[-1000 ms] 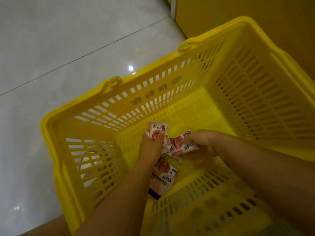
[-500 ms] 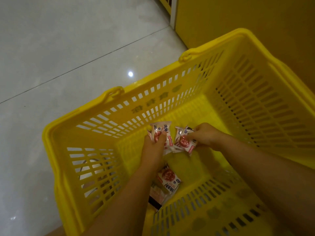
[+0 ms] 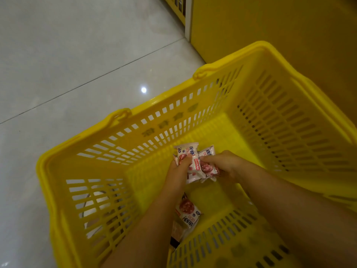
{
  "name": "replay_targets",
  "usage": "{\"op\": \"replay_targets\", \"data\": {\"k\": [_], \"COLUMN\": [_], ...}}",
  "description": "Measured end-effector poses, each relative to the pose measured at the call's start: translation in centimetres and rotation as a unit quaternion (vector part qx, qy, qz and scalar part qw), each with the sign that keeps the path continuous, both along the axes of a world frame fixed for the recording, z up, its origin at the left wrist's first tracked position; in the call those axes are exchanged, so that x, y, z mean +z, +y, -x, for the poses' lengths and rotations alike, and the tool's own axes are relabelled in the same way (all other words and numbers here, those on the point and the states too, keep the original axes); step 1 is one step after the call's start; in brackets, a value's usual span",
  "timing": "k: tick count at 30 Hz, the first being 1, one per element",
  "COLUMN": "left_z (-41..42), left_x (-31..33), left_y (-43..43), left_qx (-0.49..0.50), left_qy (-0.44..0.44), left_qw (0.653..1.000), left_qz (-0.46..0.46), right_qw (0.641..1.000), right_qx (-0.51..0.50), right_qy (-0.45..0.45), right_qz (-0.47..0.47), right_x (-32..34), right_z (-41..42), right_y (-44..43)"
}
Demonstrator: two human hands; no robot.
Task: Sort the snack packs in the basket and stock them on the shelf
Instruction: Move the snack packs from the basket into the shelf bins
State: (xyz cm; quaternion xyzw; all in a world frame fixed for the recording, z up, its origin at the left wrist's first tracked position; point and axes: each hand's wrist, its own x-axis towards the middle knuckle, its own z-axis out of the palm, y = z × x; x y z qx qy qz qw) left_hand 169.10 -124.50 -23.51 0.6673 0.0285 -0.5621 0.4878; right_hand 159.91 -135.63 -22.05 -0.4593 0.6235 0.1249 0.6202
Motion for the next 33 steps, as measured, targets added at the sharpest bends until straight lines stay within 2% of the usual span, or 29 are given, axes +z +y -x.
{"op": "replay_targets", "data": {"k": [7,10,13,18,22,28,31,33], "left_z": [0.1,0.4,0.8,1.9,4.8,12.7,16.7,19.4], "left_x": [4.6,9.1,15.3,27.5,35.6,45.3,49.4,51.9], "left_y": [-1.2,-1.8,-2.5,-2.5,-1.9,-1.4,-1.0,-0.6], "left_qx": [0.023,0.009,-0.010,-0.087,-0.157,-0.210,-0.242,-0.265], "left_qy": [0.029,0.041,0.065,0.074,0.038,-0.026,-0.006,0.013], "left_qw": [0.996,0.989,0.975,0.936,0.906,0.858,0.829,0.808], "left_qz": [0.081,0.139,0.214,0.334,0.392,0.468,0.504,0.526], "right_qw": [0.995,0.984,0.963,0.903,0.834,0.745,0.711,0.702], "right_qx": [0.067,0.082,0.047,-0.065,-0.103,-0.071,-0.051,-0.056], "right_qy": [-0.061,-0.129,-0.203,-0.299,-0.337,-0.342,-0.301,-0.265], "right_qz": [0.048,0.093,0.170,0.301,0.424,0.568,0.633,0.659], "right_x": [6.7,12.4,18.9,29.9,37.5,46.9,51.5,54.1], "right_z": [-0.3,1.3,3.3,7.3,11.2,17.2,21.5,24.8], "right_y": [-0.1,0.0,0.2,1.6,4.1,8.7,10.7,11.5]}}
